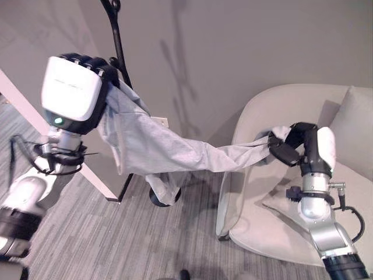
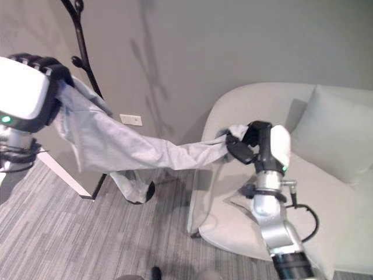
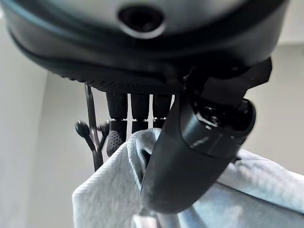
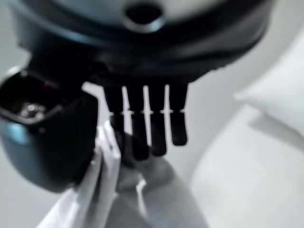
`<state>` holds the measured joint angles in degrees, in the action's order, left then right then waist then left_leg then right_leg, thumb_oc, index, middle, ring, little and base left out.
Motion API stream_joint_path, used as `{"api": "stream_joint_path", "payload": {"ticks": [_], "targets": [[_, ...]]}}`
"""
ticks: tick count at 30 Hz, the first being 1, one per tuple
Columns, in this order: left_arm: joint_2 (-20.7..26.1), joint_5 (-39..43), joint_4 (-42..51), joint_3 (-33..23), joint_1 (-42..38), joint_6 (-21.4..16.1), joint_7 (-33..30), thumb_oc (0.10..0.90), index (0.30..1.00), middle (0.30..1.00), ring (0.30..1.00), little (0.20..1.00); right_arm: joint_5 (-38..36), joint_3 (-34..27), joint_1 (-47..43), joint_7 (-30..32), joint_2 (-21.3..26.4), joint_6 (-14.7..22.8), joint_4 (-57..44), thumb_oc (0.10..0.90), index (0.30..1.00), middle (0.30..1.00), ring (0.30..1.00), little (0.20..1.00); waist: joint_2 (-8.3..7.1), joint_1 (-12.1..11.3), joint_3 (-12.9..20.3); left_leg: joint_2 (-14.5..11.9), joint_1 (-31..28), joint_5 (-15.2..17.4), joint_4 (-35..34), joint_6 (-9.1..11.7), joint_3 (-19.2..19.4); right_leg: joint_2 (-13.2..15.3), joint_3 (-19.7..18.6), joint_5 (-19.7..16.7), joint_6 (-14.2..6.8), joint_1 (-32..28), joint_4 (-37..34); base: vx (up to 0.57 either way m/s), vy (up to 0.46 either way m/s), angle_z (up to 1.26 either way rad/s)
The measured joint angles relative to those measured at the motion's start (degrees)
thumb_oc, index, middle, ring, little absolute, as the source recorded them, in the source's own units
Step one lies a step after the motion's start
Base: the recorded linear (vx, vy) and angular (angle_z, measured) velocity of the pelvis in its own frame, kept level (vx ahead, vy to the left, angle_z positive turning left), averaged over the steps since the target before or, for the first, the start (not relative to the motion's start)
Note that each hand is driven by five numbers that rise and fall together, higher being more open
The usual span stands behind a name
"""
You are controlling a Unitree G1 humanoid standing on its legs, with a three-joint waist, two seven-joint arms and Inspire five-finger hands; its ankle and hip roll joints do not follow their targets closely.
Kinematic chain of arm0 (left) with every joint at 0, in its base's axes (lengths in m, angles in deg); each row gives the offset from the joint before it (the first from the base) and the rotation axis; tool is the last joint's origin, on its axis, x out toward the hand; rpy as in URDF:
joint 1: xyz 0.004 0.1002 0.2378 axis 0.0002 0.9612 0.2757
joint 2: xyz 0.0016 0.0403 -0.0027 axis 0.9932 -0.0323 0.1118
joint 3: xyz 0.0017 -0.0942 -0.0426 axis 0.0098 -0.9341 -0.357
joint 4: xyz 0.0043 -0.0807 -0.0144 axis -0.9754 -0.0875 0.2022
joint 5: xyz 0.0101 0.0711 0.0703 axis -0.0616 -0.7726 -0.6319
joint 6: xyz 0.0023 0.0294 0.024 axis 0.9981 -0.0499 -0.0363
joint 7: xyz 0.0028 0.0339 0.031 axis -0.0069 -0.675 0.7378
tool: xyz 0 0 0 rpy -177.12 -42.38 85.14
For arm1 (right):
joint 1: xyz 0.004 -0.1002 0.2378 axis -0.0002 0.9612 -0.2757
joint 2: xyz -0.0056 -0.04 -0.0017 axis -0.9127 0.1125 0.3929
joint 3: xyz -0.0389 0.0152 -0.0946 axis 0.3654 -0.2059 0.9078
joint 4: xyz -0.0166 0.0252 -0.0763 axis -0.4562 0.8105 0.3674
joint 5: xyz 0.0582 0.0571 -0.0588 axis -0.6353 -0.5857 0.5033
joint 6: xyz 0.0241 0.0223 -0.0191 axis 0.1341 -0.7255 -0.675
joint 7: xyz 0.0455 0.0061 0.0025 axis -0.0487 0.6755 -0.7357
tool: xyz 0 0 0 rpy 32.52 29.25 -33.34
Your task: Hang the clothes on the sofa on the clothes rack.
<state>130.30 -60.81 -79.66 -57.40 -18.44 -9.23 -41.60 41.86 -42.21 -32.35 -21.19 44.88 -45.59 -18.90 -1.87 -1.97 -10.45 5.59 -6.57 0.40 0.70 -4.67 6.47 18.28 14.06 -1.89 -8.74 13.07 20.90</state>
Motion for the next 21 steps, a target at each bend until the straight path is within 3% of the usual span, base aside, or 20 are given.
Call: {"api": "stream_joint_path", "payload": {"ticks": [1, 2, 3, 4, 5, 6, 8, 9, 10, 12, 13, 19, 21], "targets": [[1.22, -0.03, 0.22, -0.09, 0.06, 0.05, -0.09, 0.400, 0.300, 0.300, 0.300, 0.300, 0.02, -0.50, 0.08, 0.43, -0.13, 0.00, 0.03, 0.400, 0.300, 0.300, 0.300, 0.300, -2.25, -0.28, 0.86, 1.07, -0.36, 0.90, 0.39, 1.00, -0.30, -0.54, -0.75, -0.60, 1.89, -0.33, -3.53, 0.41, -0.305, 0.19], [0.85, 0.05, 0.40, -0.05, 0.36, 0.22, -0.31, 0.400, 0.300, 0.300, 0.300, 0.300, 0.09, -1.39, 0.02, 0.59, -0.07, 0.03, 0.07, 0.400, 0.300, 0.300, 0.300, 0.300, -1.73, -0.33, 1.23, 0.34, -0.31, 1.51, 1.29, 1.69, -0.87, -1.23, 0.08, -0.38, 3.05, -0.86, -4.19, 0.47, -0.358, 0.13], [1.44, -1.54, 0.29, 0.12, 0.09, 0.58, -0.50, 0.400, 0.300, 0.300, 0.300, 0.300, 0.16, -1.58, -0.42, 1.24, 1.32, 0.57, 1.05, 0.400, 0.300, 0.300, 0.300, 0.300, -0.64, -0.58, 1.46, -1.52, 0.09, 2.12, 0.75, 2.43, -2.85, -3.59, -4.17, -0.21, 0.10, 0.67, -1.35, 0.36, -0.320, 0.62], [3.83, -4.89, 1.66, -0.07, -0.20, 0.85, 0.50, 0.400, 0.300, 0.300, 0.300, 0.300, 0.11, -2.88, 0.53, 1.68, 2.07, 0.12, 2.99, 0.400, 0.300, 0.300, 0.300, 0.300, -0.27, 0.04, 2.75, -5.12, -0.18, 2.05, -0.93, 3.78, -4.55, -7.88, -7.06, -0.04, -0.10, -3.66, -9.65, 0.21, -0.188, 0.49], [4.65, -5.77, 2.43, -1.19, 0.10, 0.87, 0.28, 0.400, 0.300, 0.300, 0.300, 0.300, 0.05, -4.25, 0.83, 1.76, 2.16, 0.04, 3.15, 0.400, 0.300, 0.300, 0.300, 0.300, -1.04, -0.59, 3.60, -6.30, -0.42, 1.72, -1.71, 5.17, -4.72, -8.81, -5.37, -2.07, 2.24, -4.81, -12.51, 0.15, -0.136, 0.60], [4.62, -5.83, 2.52, -1.71, 0.36, 0.93, -0.03, 0.400, 0.300, 0.300, 0.300, 0.300, 0.03, -5.38, 0.83, 1.90, 2.22, 0.47, 3.60, 0.400, 0.300, 0.300, 0.300, 0.300, -0.80, -0.60, 4.33, -7.78, -0.54, 1.79, -1.94, 6.32, -5.58, -10.08, -3.58, -2.31, 3.20, -5.90, -14.20, 0.00, -0.004, 0.32], [4.63, -5.82, 2.44, -1.76, 0.36, 1.36, -0.10, 0.400, 0.300, 0.300, 0.300, 0.300, -0.01, -6.41, -0.12, 2.46, 3.18, 0.52, 4.73, 0.400, 0.300, 0.300, 0.300, 0.300, 0.16, -0.47, 5.69, -10.29, -1.26, 0.95, -3.51, 7.66, -6.63, -13.07, -1.74, -3.49, 6.42, -7.34, -15.94, 0.08, -0.088, 0.27], [4.63, -5.83, 2.31, -1.76, 0.36, 1.38, -0.09, 0.400, 0.300, 0.300, 0.300, 0.300, 0.00, -6.33, -0.94, 2.47, 3.64, 0.59, 4.71, 0.400, 0.300, 0.300, 0.300, 0.300, 0.93, -0.44, 5.87, -11.22, -1.60, 0.90, -4.25, 7.70, -6.67, -13.94, -1.62, -3.47, 6.44, -7.42, -15.99, 0.20, -0.262, 0.10], [5.10, -6.42, 2.11, -1.81, 0.70, 1.09, -0.03, 0.400, 0.300, 0.300, 0.300, 0.300, -0.24, -6.16, -2.64, 2.58, 4.47, 1.51, 6.40, 0.400, 0.300, 0.300, 0.300, 0.300, 2.12, -0.65, 5.88, -13.26, -1.72, 0.61, -4.97, 9.99, -7.64, -15.00, 0.12, -1.84, 8.10, -9.16, -17.10, 0.23, -0.294, 0.30], [5.35, -7.39, 3.59, -3.69, 3.41, 1.08, -0.09, 0.400, 0.300, 0.300, 0.300, 0.300, -1.00, -6.53, -2.80, 2.96, 7.53, 1.71, 8.81, 0.400, 0.300, 0.300, 0.300, 0.300, 2.54, -0.19, 6.24, -13.79, -2.41, 0.44, -5.14, 10.59, -9.57, -16.37, 2.33, -2.98, 8.63, -12.11, -21.04, 0.09, -0.114, 0.46], [5.88, -7.52, 4.42, -5.16, 5.18, 1.08, -0.10, 0.400, 0.300, 0.300, 0.300, 0.300, -1.00, -7.17, -2.94, 2.99, 8.13, 2.26, 9.15, 0.400, 0.300, 0.300, 0.300, 0.300, 2.76, -1.07, 6.35, -14.32, -2.31, 0.37, -5.29, 10.70, -9.61, -16.95, 2.82, -2.88, 8.77, -12.45, -21.73, 0.07, -0.069, 0.27], [6.19, -8.53, 6.89, -13.49, 15.27, 1.08, -0.18, 0.400, 0.300, 0.300, 0.300, 0.300, -0.99, -7.95, -3.12, 2.96, 7.96, 5.17, 9.13, 0.400, 0.300, 0.300, 0.300, 0.300, 3.11, -3.93, 6.48, -14.78, -3.31, 0.08, -5.81, 11.14, -10.27, -17.65, 3.44, -3.02, 8.99, -15.50, -25.46, 0.04, -0.035, 0.08], [6.32, -9.34, 7.36, -19.41, 21.38, 0.98, -0.80, 0.400, 0.300, 0.300, 0.300, 0.300, -0.97, -7.99, -2.98, 2.90, 7.89, 6.26, 9.03, 0.400, 0.300, 0.300, 0.300, 0.300, 3.14, -4.20, 6.49, -14.61, -3.32, 0.09, -5.80, 11.16, -10.50, -17.34, 4.56, -3.05, 8.94, -16.28, -26.12, -0.03, 0.010, 0.26]]}}
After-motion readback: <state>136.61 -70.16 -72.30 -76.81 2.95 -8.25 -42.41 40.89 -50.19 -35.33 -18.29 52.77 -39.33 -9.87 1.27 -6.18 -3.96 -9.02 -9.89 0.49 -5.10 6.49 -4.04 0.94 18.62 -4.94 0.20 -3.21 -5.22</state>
